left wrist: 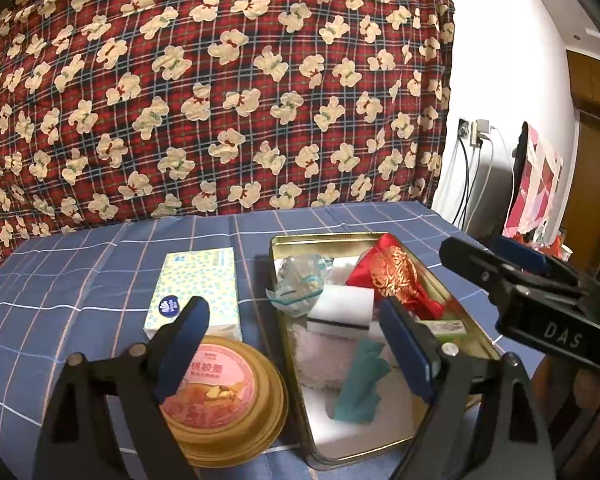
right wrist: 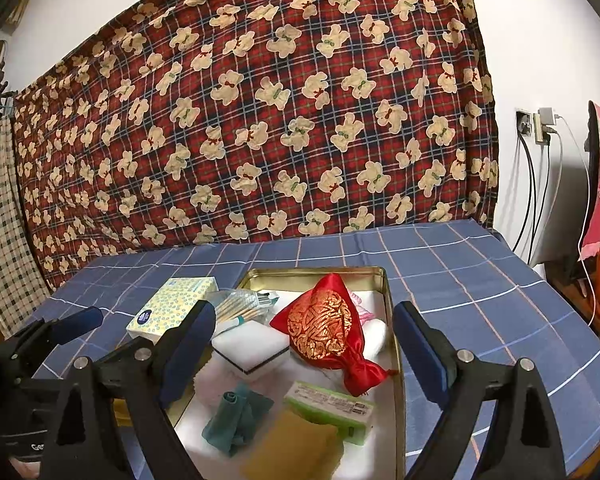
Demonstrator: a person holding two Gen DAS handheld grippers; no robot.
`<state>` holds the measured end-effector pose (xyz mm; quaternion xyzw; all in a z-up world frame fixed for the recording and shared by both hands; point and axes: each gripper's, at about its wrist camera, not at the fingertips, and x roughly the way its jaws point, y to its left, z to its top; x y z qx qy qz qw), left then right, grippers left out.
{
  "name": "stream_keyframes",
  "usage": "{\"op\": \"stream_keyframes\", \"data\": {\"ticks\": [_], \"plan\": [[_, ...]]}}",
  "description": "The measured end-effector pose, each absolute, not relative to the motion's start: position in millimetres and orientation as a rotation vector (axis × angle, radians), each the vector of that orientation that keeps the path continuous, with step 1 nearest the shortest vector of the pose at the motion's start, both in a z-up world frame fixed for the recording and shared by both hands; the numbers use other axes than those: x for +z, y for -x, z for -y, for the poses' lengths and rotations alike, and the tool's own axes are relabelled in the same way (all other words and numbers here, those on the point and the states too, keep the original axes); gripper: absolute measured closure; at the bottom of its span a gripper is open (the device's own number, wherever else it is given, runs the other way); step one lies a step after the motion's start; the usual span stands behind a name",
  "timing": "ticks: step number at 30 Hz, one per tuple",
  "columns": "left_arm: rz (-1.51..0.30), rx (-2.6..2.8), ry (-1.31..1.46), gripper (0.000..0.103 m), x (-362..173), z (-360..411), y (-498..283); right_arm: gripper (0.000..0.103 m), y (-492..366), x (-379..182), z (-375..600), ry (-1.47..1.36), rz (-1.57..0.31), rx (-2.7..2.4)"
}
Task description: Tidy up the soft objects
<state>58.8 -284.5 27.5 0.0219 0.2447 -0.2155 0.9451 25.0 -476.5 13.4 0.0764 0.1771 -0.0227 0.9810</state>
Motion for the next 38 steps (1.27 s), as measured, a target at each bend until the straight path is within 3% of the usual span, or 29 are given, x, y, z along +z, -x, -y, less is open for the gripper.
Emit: {"op": "stream_keyframes", "data": {"ticks": [23, 27, 38], "plan": [[-0.526, -0.416, -0.039, 0.009, 22.1, 279.7, -62.8, 0.011, -24.6, 11.7, 478.9, -0.156, -0.357, -0.046], [-0.522, -0.402, -0.047, 0.001, 22.7, 281.3, -63.0, 0.011, -24.3, 11.5, 478.9, -0.156, -0.357, -0.046], [-0.491, -0.386, -0.059, 0.001, 24.6, 280.9, -58.9, 0.011, -24.7, 11.2, 479.3, -0.158, -0.357, -0.044]]}}
